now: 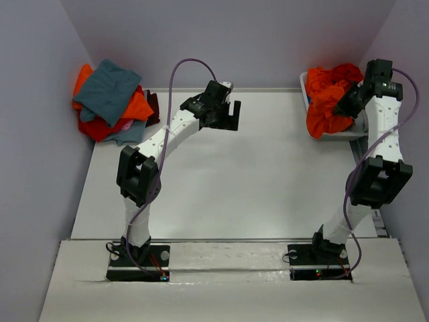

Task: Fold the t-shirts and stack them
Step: Grab crumpled tshirt from bin with the right arm, then move the tshirt to the center of the board

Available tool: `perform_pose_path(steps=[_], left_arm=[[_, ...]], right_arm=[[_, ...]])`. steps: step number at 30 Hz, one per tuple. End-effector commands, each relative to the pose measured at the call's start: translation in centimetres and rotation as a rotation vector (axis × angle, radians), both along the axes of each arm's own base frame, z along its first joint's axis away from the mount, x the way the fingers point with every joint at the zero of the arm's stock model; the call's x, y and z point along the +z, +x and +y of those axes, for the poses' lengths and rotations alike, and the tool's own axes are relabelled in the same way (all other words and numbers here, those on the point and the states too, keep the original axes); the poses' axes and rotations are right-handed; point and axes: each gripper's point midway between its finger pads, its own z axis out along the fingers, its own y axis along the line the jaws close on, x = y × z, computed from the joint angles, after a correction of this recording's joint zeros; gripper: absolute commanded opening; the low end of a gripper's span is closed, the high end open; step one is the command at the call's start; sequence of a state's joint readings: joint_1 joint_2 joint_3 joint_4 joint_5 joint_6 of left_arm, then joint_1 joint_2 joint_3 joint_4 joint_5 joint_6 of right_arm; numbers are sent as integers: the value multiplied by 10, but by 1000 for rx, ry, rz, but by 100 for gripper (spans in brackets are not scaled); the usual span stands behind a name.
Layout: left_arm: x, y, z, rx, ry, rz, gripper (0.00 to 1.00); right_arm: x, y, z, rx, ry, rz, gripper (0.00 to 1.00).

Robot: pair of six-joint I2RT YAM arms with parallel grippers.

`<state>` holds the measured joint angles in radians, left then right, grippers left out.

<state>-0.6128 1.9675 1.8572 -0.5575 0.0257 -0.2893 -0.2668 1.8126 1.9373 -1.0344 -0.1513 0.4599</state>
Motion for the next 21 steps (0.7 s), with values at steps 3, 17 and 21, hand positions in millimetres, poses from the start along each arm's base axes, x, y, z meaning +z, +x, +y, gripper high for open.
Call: perform_pose_path(steps=[3,17,21], left_arm=[[25,-5,-8,-27,-37,-48,99],[29,-8,-13,-39,-41,-50,99],[32,-11,-15,-45,-39,-60,99]], right_arm=[[88,-23,22,80,-9,-170,11],[180,-34,26,57,-49,-385,12],[206,-34,15,-6,-101,-473,12]])
